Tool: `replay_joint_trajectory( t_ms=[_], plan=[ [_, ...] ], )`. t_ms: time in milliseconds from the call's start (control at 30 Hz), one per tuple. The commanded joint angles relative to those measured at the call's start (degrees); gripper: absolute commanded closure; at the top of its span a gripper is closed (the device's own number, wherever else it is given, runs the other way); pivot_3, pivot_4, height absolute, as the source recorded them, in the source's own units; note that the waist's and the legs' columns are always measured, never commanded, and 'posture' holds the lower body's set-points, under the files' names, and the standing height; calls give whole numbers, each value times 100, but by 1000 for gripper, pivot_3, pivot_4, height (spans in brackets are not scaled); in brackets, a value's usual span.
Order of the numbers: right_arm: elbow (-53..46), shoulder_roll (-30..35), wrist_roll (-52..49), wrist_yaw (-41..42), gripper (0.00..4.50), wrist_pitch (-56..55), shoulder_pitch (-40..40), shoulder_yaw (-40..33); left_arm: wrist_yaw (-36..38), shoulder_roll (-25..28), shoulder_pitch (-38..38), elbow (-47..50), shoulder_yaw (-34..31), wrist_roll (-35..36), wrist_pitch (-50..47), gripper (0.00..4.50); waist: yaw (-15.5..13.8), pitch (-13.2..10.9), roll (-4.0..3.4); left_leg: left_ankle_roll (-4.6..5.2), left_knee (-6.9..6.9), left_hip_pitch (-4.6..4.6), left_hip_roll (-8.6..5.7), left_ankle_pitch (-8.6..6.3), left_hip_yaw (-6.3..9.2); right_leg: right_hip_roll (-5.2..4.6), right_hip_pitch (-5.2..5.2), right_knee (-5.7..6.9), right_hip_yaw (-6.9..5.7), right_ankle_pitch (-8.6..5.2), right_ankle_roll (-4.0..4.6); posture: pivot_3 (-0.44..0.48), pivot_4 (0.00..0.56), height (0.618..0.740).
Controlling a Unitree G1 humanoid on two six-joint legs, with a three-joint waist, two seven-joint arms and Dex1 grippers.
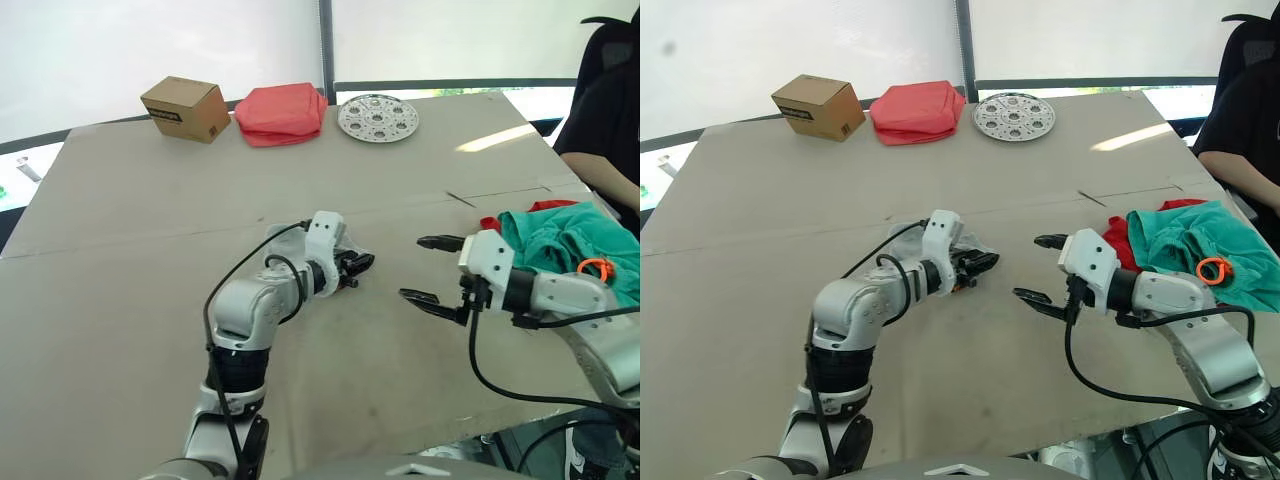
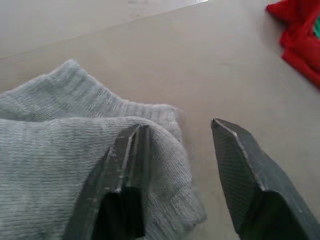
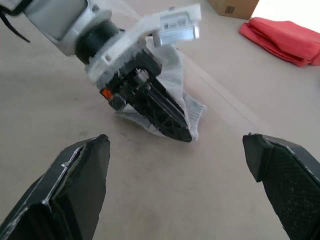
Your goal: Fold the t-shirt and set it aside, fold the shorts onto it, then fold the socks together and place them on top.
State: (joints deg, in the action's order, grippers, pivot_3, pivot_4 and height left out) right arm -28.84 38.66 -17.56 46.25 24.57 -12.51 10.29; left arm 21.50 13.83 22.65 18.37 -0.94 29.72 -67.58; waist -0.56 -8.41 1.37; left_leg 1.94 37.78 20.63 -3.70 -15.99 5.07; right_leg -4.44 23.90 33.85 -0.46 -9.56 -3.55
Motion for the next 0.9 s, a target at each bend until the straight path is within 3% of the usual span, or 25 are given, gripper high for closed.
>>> replay_joint_trajectory(
  t_ms=[33, 133, 200, 267, 500, 600, 667, 900],
  plan=[
    [437, -187, 623, 142, 0, -482, -483, 627, 1396, 1179, -258, 944, -600, 675, 433, 2170, 98, -3, -1, -5, -7, 1, 3, 3, -5, 6, 9, 1, 7, 3, 7, 0, 150, 740],
    [1070, -455, 1299, 68, 0, -965, -991, 1135, 2520, 2244, -923, 947, -899, 434, 1700, 2170, 132, -6, -11, -10, -36, -7, -3, 7, -7, 1, 13, -5, 13, 11, 24, 0, 150, 740],
    [1545, -736, 1706, 53, 0, -1215, -1408, 1510, 3806, 3020, -1602, 435, -1207, 196, 2833, 2170, 104, -8, -12, -10, -38, -6, -4, 7, -13, -1, 18, -8, 18, 10, 28, 0, 150, 740],
    [1802, -894, 1874, 172, 0, -1356, -1653, 1708, 4616, 3369, -1978, 61, -1457, 255, 3439, 2170, 143, -7, -6, -10, -40, -4, -1, 7, -14, 4, 19, -11, 16, 0, 47, 0, 150, 740],
    [2663, -1304, 2596, 338, 0, -2071, -2333, 2201, 4974, 3484, -2540, -563, -1665, -73, 4779, 2170, 77, -17, -19, -8, -39, 3, -4, 6, -6, -4, 27, -11, 8, -1, 49, 0, 150, 740],
    [2976, -1503, 2820, 226, 799, -2334, -2505, 2258, 4830, 3388, -2669, -436, -1668, 3, 4815, 2106, 100, -17, -18, -8, -40, 1, -3, 6, -2, -1, 28, -6, 6, 0, 49, 0, 150, 740],
    [3174, -1576, 3041, 211, 1778, -2623, -2589, 2356, 4811, 3376, -2740, -360, -1625, 4, 4875, 2106, 125, -17, -19, -9, -42, 3, -2, 6, -1, 0, 33, -5, 6, 12, 31, 0, 150, 740],
    [3533, -1960, 3252, 430, 1778, -2837, -2683, 2520, 4673, 3281, -2749, -386, -1535, 28, 4918, 2106, 139, -19, -22, -9, -43, 1, -3, 6, -2, 2, 34, -3, 8, 14, 30, 0, 150, 740]
  ],
)
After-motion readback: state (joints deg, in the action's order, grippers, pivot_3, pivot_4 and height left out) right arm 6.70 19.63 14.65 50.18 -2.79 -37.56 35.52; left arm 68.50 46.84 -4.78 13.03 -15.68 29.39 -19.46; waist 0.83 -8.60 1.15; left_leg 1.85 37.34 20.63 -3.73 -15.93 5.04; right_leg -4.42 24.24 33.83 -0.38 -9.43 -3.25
